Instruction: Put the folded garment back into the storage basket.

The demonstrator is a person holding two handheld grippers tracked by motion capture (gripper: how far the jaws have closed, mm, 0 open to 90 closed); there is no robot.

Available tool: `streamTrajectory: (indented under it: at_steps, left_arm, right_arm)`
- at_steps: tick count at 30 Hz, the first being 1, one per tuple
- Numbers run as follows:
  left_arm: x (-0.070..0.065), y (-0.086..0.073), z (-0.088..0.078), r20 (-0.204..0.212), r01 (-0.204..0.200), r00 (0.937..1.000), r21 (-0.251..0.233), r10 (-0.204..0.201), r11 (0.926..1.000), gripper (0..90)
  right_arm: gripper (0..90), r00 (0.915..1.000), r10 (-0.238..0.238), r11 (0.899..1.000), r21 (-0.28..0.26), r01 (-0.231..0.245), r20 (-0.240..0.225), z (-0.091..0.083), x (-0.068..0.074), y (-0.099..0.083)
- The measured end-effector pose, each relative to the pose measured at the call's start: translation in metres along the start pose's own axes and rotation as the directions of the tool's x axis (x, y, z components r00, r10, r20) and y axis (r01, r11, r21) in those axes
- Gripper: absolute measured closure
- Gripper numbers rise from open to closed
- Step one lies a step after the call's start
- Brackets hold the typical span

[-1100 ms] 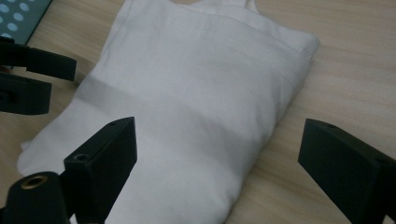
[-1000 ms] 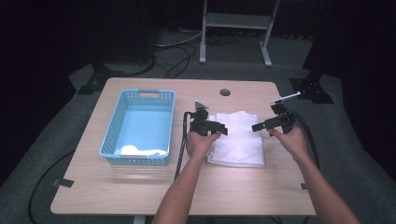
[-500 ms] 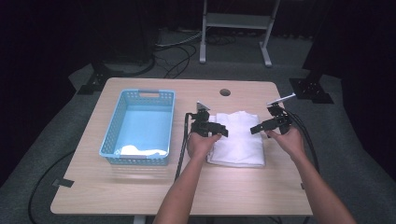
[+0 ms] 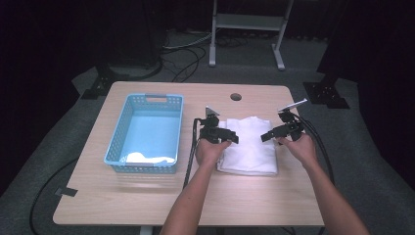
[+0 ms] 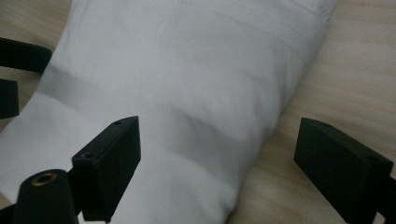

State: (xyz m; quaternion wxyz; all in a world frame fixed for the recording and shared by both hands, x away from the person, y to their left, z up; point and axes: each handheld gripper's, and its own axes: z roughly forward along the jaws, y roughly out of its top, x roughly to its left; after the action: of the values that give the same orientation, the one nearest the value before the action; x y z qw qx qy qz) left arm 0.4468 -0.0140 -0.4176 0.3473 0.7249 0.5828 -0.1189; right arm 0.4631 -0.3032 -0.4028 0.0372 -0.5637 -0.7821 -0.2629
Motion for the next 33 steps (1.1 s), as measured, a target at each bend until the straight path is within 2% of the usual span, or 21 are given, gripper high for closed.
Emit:
streamTrajectory:
  at_steps: [5,19,26,33]
  left_arm:
    - [-0.0007,0.0001,0.0007,-0.002,-0.006,1.0,0.0,0.006,1.0,15.9]
    - [-0.0039,0.0005,0.0037,-0.001,-0.016,0.9999,0.006,0.016,0.9999,19.8]
    - [-0.0055,0.0007,0.005,-0.013,-0.024,0.9996,0.012,0.024,0.9996,28.8]
    - [-0.0055,0.0011,0.0052,-0.047,-0.06,0.9971,0.018,0.061,0.998,43.3]
  right_arm:
    - [18.5,0.9999,0.006,1.0,0.012,-0.007,0.01,0.0029,-0.0007,0.0003]
    - [28.2,0.9997,0.023,0.999,0.03,-0.023,0.001,0.0093,-0.0003,0.0002]
    - [39.2,0.9995,0.021,1.0,0.021,-0.022,0.022,0.0088,-0.0006,0.0001]
    - [53.9,0.9978,0.001,1.0,0.025,-0.003,0.067,0.0084,0.0027,-0.0013]
